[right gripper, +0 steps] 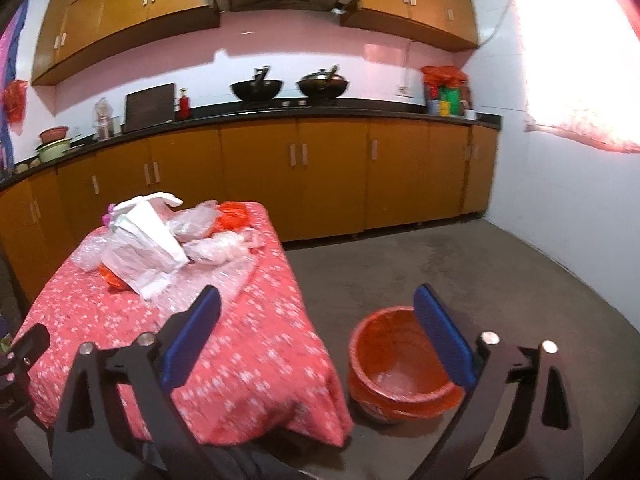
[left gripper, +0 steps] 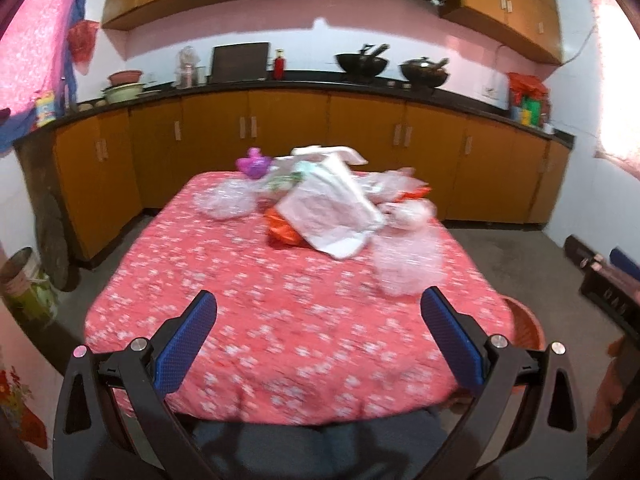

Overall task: Collect trash
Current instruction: 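Reach the left tool to the bubble wrap while the right tool grasps clear plastic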

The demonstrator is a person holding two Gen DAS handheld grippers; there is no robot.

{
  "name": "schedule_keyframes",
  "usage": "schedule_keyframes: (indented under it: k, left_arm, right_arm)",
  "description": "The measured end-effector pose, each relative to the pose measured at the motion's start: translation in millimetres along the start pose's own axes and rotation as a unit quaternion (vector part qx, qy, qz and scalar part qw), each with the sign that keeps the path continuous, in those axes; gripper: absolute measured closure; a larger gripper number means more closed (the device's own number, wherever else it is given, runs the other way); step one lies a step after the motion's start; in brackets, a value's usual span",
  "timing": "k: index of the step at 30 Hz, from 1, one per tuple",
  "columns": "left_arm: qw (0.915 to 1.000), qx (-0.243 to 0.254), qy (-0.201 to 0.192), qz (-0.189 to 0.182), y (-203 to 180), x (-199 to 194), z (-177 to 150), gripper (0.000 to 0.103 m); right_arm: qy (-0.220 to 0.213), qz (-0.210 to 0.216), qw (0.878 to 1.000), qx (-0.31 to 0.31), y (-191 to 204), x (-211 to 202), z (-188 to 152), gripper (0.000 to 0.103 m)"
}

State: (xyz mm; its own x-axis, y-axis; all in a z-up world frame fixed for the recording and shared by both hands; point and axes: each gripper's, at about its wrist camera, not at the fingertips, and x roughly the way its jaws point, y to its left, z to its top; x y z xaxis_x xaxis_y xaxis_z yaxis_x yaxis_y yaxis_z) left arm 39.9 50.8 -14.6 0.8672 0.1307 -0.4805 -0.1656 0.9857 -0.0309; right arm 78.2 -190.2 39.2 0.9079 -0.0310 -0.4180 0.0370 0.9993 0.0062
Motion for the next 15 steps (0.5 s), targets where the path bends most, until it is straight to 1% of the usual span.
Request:
schedule_keyframes:
  k: [2,4,6,8,11,13,15]
  left_arm:
    - [0.9999,-0.005,0.0,0.014,13,10,6,0.004]
    - [0.9994,-0.008,-0.001,0.033,26,21,13,0.004]
    - [0.9987,-0.007,-0.004,0.051,38,33,20,0.004]
    - [0.9975,-0.007,-0.007,0.069,50,46,27,0.004]
    - [0.9965,-0.025,-0.005,0.08,74,68,38,0.004]
    - [0.9953,-0.046,-0.001,0.085,91,84,47,0.004]
    - [0.9941,-0.058,-0.002,0.092,103,97,53,0.004]
  right_arm:
    - [0.006,0.019,1.0,-0.002,11,15,10,0.018]
    - [0.015,0.038,0.999,-0.003,23,33,22,0.025]
    - [0.02,0.058,0.998,-0.004,35,51,34,0.027]
    - [0.018,0.075,0.997,-0.007,50,74,49,0.027]
    - [0.019,0.092,0.996,-0.01,70,106,66,0.027]
    - [0.03,0.104,0.994,-0.005,80,129,74,0.027]
    - [0.042,0.107,0.993,-0.003,92,154,80,0.027]
